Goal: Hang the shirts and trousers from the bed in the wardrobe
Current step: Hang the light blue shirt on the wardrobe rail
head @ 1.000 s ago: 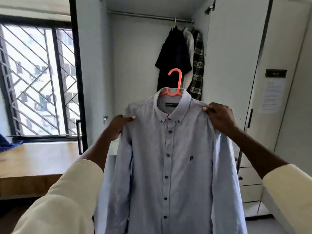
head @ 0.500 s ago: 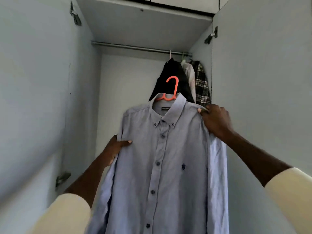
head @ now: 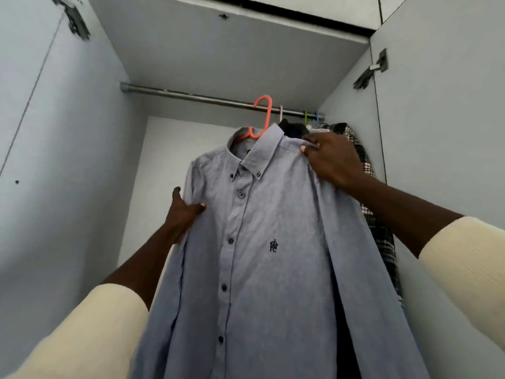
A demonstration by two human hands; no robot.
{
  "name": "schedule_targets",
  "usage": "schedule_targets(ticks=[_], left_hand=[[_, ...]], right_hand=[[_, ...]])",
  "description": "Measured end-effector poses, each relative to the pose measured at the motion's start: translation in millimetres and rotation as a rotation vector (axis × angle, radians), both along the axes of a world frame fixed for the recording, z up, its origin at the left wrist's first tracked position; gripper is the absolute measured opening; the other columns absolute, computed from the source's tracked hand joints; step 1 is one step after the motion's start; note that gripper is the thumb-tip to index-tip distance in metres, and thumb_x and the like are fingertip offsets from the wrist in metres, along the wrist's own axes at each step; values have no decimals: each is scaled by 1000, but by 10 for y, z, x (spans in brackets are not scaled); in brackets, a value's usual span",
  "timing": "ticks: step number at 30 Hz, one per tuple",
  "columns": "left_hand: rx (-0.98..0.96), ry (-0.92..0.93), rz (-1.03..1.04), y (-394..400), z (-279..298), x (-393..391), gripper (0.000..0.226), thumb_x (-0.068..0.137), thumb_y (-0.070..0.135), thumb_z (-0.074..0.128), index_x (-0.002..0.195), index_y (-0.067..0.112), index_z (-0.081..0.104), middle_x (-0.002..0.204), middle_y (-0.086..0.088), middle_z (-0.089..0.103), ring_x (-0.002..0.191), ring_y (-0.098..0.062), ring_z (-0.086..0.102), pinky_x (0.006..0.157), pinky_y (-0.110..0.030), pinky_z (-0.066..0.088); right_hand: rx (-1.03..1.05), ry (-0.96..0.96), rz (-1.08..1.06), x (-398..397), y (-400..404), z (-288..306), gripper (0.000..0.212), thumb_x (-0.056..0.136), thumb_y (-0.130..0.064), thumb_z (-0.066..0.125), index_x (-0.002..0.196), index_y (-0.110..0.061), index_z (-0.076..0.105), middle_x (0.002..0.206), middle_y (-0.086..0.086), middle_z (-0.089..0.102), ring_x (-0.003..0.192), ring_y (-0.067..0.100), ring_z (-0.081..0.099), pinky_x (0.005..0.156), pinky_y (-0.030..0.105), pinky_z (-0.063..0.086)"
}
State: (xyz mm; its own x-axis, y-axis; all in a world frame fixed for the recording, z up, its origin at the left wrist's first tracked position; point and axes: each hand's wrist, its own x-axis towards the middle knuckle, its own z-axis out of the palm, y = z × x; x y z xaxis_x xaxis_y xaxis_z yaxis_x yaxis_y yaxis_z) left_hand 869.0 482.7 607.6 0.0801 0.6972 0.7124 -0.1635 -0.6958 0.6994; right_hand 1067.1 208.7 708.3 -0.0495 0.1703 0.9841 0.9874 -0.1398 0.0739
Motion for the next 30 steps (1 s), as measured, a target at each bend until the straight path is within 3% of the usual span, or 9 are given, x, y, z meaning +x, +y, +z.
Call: schedule_targets(ticks=[2,5,9,14,18,21,24,27,30], left_hand=[[3,-8,-88,302,179,94,109,75,24,84,156,20,11,153,-9,37,127,-30,50,98,-39,49],[-27,62,-216,772,366,245,113,74,22,85,156,31,8,150,-6,41,118,-30,58,91,-46,55],[66,175,-362,1216,616,465,99,74,11,83,151,26,23,138,-6,53,107,-24,63,85,-45,58],[422,184,-223,1543,993,750,94,82,-2,68,156,32,20,157,8,31,140,-16,35,113,-31,33],[474,154,-95,1728,1152,975,86,84,-9,59,154,28,27,152,7,37,136,-15,39,99,-17,33],[502,141,-69,1857,1159,1122,81,85,-13,57,154,19,28,128,2,51,104,-16,57,75,-16,47],[447,228,-45,1982,1138,1294,61,84,-13,52,141,9,51,124,-13,63,79,-19,64,54,-11,47],[463,357,61,2095,1059,1444,44,88,-8,50,129,0,61,126,-7,57,111,-27,59,74,-12,39],[406,415,86,2227,992,1596,37,86,-6,53,122,-6,63,119,-12,55,115,-34,56,74,-20,38]], right_hand=[[54,30,-8,37,240,173,27,89,-27,55,108,-19,73,112,11,70,106,34,62,86,37,50],[120,114,-22,98,587,441,30,87,-26,57,112,-20,73,118,12,69,110,36,61,90,37,49],[216,193,-31,127,990,825,31,85,-21,57,111,-20,73,121,11,67,113,36,59,93,36,47],[255,223,-49,76,1453,1213,39,82,-13,53,115,-21,72,128,7,65,119,33,57,98,35,45],[238,186,-115,29,1850,1464,35,85,-12,52,114,-13,71,124,14,66,116,36,60,96,38,48],[219,179,-169,34,2155,1586,32,87,-15,52,114,-11,69,122,17,65,113,38,61,92,38,50],[170,145,-228,84,2404,1566,27,91,-13,51,112,-5,66,118,19,65,110,38,61,87,37,49],[60,112,-230,194,2559,1531,27,90,-11,48,107,-3,68,118,20,65,111,38,61,89,36,49],[36,146,-233,312,2594,1435,30,88,-12,50,111,-9,70,123,20,63,113,40,60,93,39,50]])
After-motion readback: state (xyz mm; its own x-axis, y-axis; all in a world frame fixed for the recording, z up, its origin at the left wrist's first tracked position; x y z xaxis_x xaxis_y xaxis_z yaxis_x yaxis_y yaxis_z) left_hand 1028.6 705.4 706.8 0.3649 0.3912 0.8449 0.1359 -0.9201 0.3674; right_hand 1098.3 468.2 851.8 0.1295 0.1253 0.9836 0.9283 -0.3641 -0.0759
